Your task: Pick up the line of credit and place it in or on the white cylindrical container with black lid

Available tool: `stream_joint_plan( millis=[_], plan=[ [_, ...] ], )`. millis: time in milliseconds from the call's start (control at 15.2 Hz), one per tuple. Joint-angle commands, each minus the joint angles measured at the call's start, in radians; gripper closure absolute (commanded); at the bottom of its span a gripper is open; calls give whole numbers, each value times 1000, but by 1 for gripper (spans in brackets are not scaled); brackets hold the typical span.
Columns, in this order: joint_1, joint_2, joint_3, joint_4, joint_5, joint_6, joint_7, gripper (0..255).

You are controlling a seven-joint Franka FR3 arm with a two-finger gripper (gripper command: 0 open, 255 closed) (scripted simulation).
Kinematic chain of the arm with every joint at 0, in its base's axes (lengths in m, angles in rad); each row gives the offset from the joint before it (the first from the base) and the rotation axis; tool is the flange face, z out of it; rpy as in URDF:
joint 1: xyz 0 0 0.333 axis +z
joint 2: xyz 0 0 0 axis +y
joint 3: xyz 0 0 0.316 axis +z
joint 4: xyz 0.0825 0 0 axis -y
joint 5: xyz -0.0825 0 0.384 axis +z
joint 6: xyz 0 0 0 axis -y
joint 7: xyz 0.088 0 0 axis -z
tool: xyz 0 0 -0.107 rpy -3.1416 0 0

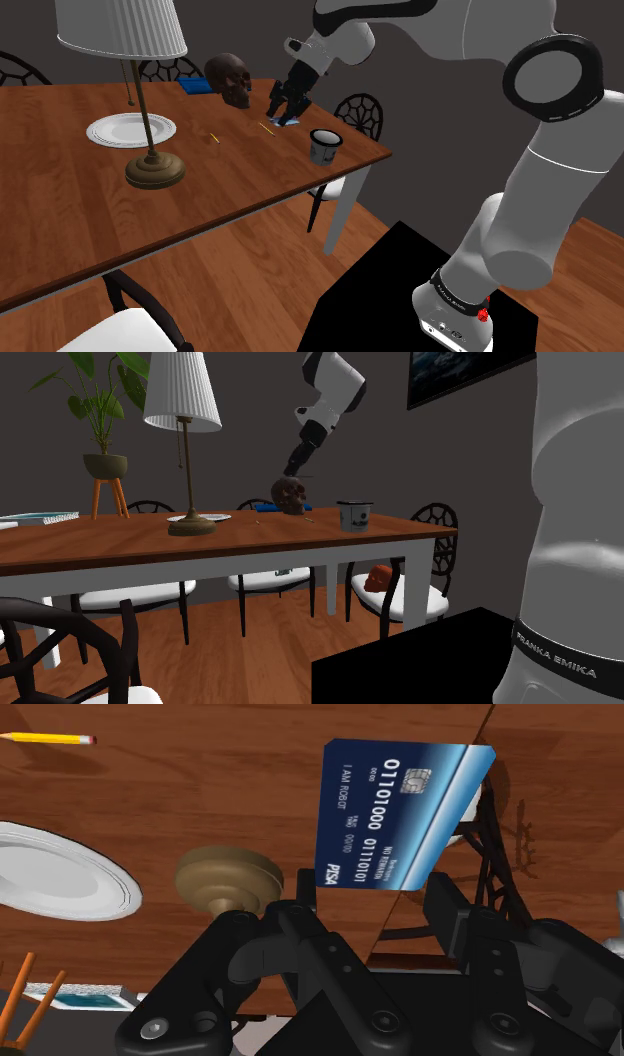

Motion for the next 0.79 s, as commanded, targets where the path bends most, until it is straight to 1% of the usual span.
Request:
stream_joint_plan(
  millis=[0,396,726],
  plan=[
    [-24,-22,-20,-23,-5,-24,-37,255],
    [-101,-45,-84,-29,-22,-115,-141,255],
    [-169,-36,-140,0,-36,-200,-229,255]
  ],
)
